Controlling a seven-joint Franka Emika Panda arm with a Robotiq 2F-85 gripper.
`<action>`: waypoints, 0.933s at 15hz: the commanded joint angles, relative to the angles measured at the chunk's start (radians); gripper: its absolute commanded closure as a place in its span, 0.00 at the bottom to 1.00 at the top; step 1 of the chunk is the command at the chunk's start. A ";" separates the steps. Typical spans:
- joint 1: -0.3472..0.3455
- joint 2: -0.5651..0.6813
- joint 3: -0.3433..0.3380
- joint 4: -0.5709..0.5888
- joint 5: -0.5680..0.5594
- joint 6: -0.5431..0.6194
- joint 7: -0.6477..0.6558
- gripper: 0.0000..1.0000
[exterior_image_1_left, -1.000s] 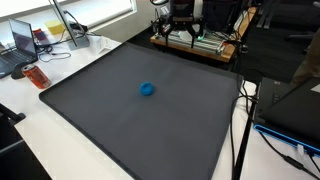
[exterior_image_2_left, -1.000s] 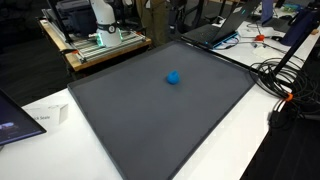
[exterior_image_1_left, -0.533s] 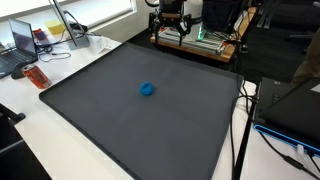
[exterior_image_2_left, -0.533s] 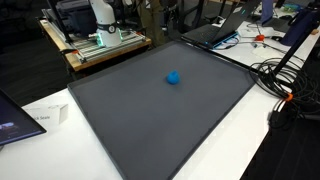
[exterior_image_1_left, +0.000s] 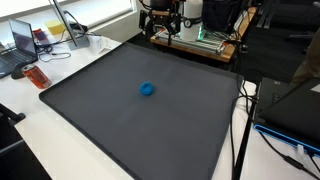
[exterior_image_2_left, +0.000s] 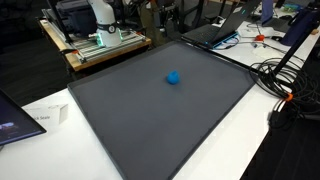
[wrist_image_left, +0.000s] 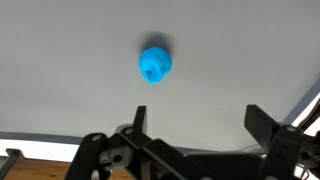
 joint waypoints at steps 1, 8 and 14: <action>-0.015 -0.008 -0.010 -0.018 0.004 0.056 0.029 0.00; -0.052 0.049 -0.015 0.083 -0.026 -0.103 0.072 0.00; -0.057 0.211 -0.020 0.274 -0.016 -0.291 0.180 0.00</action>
